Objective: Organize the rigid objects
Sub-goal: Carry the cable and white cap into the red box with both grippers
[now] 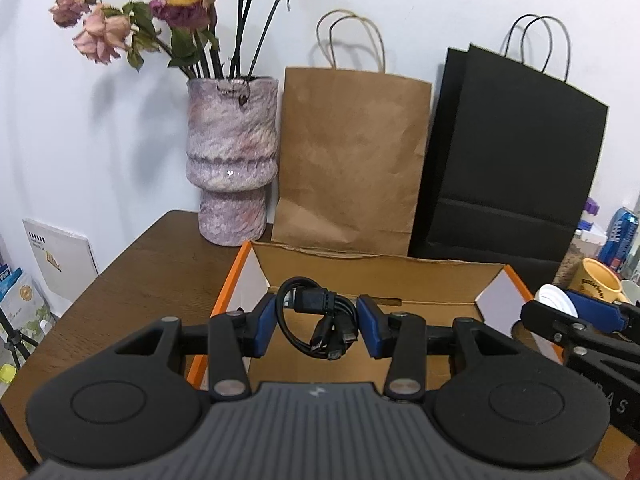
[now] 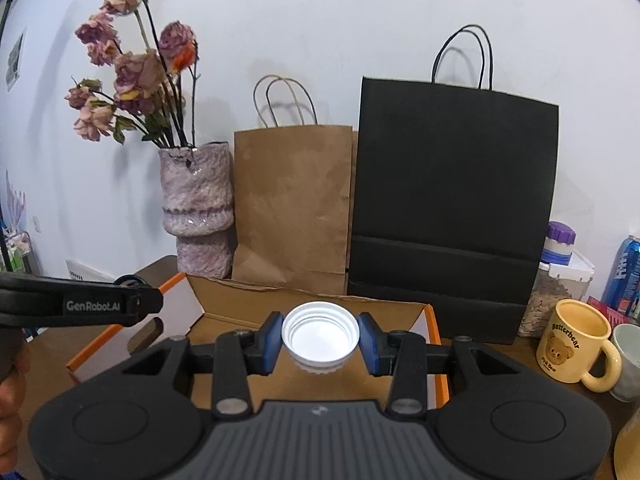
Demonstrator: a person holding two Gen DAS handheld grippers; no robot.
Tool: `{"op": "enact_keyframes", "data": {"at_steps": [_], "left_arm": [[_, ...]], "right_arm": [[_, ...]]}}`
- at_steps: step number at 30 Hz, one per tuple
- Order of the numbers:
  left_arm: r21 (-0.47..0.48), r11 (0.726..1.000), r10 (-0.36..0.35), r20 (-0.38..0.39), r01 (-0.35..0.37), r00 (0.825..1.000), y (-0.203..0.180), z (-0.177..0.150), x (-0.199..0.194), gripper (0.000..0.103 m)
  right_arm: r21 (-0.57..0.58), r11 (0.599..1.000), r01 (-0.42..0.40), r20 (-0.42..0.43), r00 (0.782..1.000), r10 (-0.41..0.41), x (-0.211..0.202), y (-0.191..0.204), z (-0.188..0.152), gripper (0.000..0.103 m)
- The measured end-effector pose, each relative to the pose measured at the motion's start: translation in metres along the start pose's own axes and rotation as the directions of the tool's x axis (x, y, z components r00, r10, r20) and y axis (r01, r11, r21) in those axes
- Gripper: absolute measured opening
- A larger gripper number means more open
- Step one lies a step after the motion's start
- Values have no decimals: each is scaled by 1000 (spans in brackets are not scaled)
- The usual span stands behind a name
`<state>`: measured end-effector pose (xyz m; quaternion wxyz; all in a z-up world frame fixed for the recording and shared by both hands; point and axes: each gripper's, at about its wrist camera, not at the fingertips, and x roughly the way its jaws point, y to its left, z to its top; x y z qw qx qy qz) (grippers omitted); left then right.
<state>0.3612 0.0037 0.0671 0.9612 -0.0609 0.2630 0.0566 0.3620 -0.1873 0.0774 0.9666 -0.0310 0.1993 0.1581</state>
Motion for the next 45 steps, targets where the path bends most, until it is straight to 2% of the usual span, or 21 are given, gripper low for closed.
{"op": "enact_keyframes", "data": {"at_steps": [6,17,29,40,42,43,44,45], "left_arm": [[-30,999,11,-44,-12,999,7,-5,25,44],[-7,999,43,-95,-44,995,10,-14,51,44],[33,998,65,-76,-62,995,9,-19,54,44],[56,997,52,-82,-48,995,5,-19,53,45],[57,997,53,-77,-49,996,4,-19,52,55],[61,997,56,-69,-52,996,4,-18,50,59],[64,996,60,-62,-56,996,3,-18,49,72],[67,996,65,-55,-62,996,2,-17,48,90]], "right_arm": [[-5,1000,5,-48,999,-6,28,-4,-3,39],[-1,1000,-2,-113,994,2,57,-4,-21,39],[13,1000,21,-158,987,-19,72,-7,-32,39],[-2,1000,30,-182,983,-30,75,-5,-34,40],[-4,999,35,-188,982,-35,76,-5,-34,41],[-4,999,40,-190,981,-40,76,-6,-34,52],[-4,999,47,-189,981,-47,76,-6,-34,60],[-5,998,57,-184,981,-57,76,-6,-34,77]]}}
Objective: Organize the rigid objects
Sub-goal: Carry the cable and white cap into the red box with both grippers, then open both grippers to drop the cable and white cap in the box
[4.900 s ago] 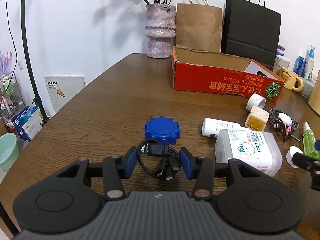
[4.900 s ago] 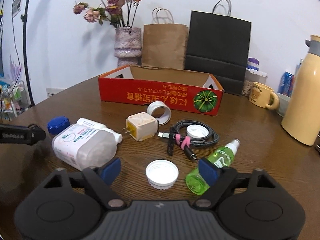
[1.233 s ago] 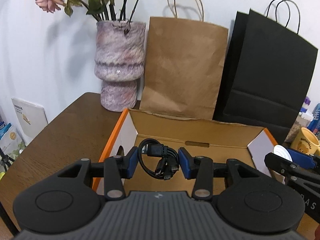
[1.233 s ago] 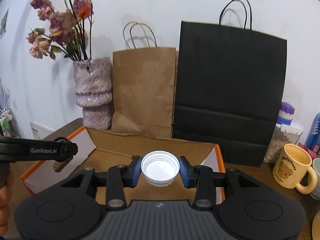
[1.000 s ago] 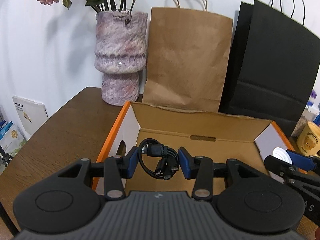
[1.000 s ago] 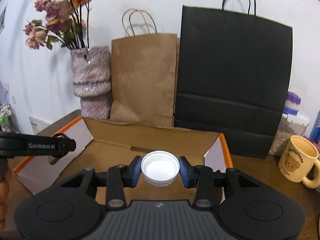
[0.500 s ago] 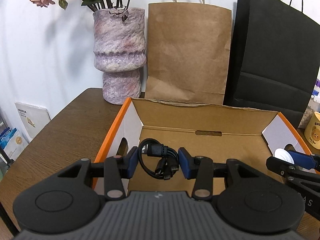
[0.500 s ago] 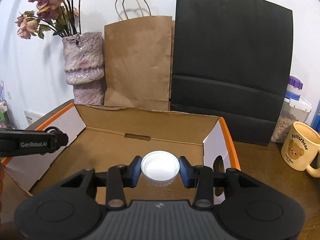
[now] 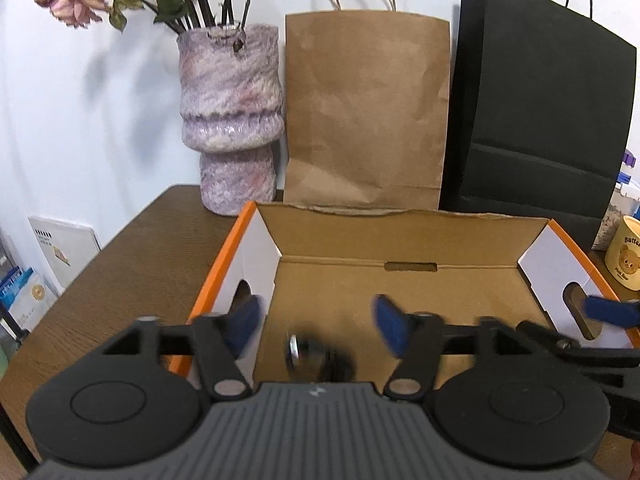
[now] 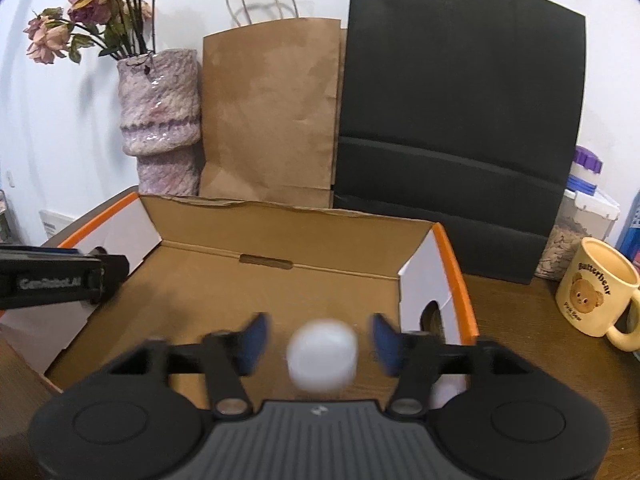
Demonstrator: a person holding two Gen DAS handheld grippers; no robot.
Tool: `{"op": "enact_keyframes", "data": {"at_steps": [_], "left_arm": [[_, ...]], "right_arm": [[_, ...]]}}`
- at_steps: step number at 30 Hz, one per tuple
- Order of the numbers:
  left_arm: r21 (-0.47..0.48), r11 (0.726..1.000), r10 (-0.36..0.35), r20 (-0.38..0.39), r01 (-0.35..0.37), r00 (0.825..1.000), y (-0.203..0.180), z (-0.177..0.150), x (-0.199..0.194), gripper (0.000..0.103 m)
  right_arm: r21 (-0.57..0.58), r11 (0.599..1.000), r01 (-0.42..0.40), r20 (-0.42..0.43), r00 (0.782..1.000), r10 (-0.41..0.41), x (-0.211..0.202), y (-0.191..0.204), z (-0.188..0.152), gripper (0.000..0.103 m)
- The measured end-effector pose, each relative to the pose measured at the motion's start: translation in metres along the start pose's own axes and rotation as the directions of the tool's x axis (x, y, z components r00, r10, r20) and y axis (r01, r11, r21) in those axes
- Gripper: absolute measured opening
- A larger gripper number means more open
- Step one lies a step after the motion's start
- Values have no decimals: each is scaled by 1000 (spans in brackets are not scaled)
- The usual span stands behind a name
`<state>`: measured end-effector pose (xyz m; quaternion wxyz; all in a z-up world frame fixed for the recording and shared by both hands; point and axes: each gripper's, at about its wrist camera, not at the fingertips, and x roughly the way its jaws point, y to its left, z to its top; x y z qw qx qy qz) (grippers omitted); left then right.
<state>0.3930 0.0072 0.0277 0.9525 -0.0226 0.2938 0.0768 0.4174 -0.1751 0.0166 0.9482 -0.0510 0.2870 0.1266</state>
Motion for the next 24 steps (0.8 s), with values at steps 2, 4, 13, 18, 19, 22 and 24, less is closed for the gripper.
{"op": "enact_keyframes", "data": {"at_steps": [2,4,13,18,19,22,24], "left_arm": [[0,1000,1,23,-1,1000,-1,1,-4,98],[-3,1000,-13,31,13,999,-1,2,-7,103],[-4,1000,-12,25,12,1000,-3,4,-8,103],[-9,1000,-17,23,17,1000,-2,4,-9,103],[-9,1000,-20,23,20,1000,-1,4,-10,103],[-16,1000,-24,25,24,999,2,6,-13,103],[-27,999,-27,29,28,999,6,7,-17,103]], "right_arm": [[-2,1000,7,12,1000,-7,-1,-1,0,92],[3,1000,6,15,1000,-6,-1,-2,1,101],[-8,1000,21,10,1000,-21,-1,-1,1,102],[-20,1000,20,19,1000,-19,-4,1,2,103],[-21,1000,20,21,1000,-19,-5,2,2,103],[-21,1000,23,28,999,-22,-10,2,3,103],[-20,999,28,37,999,-27,-14,1,3,103]]}}
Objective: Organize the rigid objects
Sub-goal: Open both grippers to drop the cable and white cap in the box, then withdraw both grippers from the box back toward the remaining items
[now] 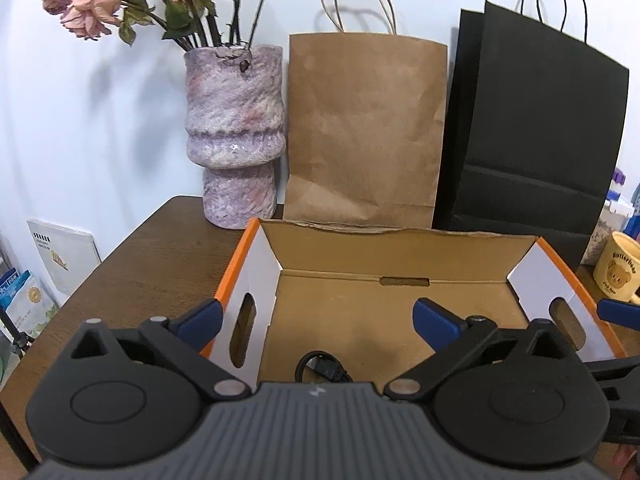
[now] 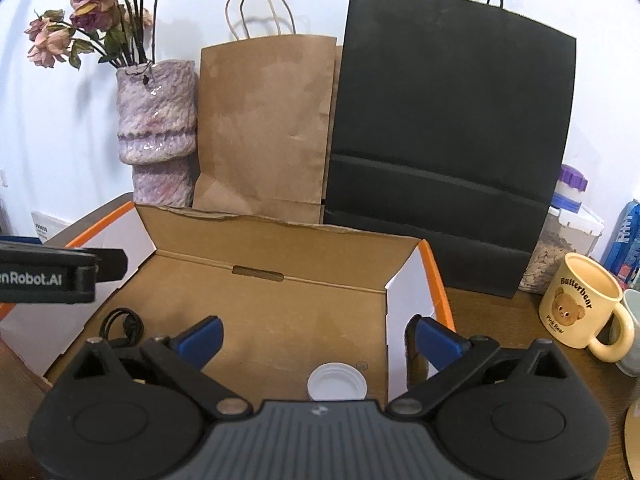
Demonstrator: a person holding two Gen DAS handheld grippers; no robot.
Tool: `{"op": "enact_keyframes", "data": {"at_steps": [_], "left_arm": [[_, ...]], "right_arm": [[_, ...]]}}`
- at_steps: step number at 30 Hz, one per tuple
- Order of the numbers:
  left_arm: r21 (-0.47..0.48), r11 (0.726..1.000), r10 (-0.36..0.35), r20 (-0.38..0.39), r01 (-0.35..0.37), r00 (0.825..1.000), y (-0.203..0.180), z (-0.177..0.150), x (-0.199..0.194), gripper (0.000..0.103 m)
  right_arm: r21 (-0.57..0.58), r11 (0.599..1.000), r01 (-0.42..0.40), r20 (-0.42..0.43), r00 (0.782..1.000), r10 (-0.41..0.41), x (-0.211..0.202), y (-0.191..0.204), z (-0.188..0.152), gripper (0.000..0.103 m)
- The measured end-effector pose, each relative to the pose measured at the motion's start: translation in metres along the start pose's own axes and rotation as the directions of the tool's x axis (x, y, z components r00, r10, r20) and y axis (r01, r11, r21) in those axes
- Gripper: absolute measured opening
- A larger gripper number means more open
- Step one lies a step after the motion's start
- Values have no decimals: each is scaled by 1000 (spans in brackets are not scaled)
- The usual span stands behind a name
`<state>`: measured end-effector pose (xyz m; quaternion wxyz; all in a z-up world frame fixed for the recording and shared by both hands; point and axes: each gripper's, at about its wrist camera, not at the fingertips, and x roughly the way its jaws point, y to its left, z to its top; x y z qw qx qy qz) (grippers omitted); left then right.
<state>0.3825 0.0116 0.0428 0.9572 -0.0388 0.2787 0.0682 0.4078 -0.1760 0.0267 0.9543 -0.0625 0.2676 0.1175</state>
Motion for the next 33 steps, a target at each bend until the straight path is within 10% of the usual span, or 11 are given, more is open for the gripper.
{"op": "enact_keyframes", "data": {"at_steps": [33], "left_arm": [[23,997,-71,175,68,982,35,-22,-139,103]], "right_arm": [[-3,998,63,196,979,-61,-143,-7,-36,103]]}}
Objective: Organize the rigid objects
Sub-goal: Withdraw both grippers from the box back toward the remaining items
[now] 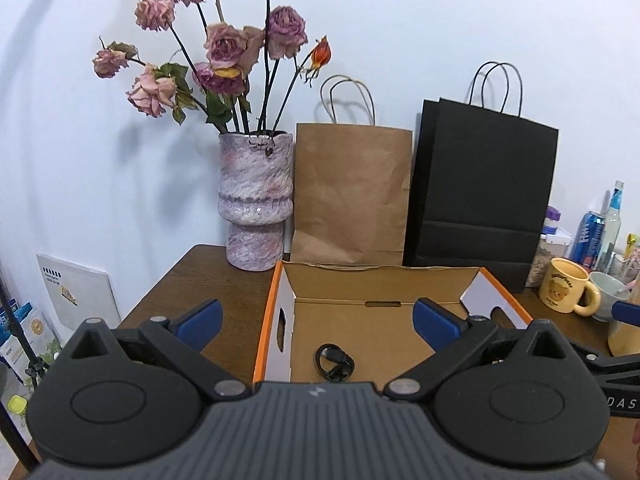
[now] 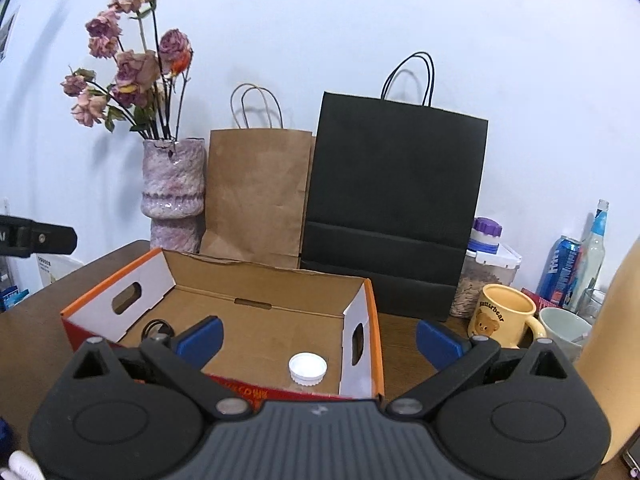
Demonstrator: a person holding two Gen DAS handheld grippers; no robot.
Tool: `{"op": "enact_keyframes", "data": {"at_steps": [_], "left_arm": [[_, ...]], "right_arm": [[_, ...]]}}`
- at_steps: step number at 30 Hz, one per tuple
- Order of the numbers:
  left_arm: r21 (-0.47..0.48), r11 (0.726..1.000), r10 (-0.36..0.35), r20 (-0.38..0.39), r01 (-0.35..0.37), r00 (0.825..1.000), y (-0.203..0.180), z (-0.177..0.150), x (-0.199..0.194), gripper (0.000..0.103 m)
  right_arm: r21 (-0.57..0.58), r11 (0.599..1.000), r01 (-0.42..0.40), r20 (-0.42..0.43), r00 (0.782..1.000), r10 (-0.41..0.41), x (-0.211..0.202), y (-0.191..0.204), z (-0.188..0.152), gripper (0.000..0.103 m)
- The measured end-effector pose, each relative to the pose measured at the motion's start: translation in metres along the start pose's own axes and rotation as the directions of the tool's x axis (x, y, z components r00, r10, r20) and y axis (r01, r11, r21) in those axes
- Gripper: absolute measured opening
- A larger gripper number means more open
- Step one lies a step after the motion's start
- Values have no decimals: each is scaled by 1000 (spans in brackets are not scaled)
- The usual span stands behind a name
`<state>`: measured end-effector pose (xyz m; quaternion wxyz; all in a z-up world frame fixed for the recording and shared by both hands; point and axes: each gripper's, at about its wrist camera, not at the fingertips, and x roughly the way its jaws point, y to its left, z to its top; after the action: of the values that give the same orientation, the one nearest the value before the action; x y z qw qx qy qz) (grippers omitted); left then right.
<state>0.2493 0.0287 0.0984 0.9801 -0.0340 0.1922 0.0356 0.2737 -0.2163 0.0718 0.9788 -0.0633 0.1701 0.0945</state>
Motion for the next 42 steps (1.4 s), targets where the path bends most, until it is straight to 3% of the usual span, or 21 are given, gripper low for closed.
{"op": "enact_keyframes", "data": {"at_steps": [9,16,29,42], "left_arm": [[19,999,-45,17,44,999,-2,-13,-38,103],[18,999,-50,-14,50,999,2,-36,-60,103],[29,999,-29,-62,31,998,14,-76,-105,103],[30,1000,8,-118,-4,993,23,-113,-129,103]], "right_arm": [[-3,1000,-9,9,1000,9,-36,8,-11,103],[-8,1000,-13,-13,1000,13,-66,11,-36,103],[-6,1000,18,-71,997,-18,-121,4,-84,103],[-1,1000,31,-168,985,-30,-142,2,-125,103]]}}
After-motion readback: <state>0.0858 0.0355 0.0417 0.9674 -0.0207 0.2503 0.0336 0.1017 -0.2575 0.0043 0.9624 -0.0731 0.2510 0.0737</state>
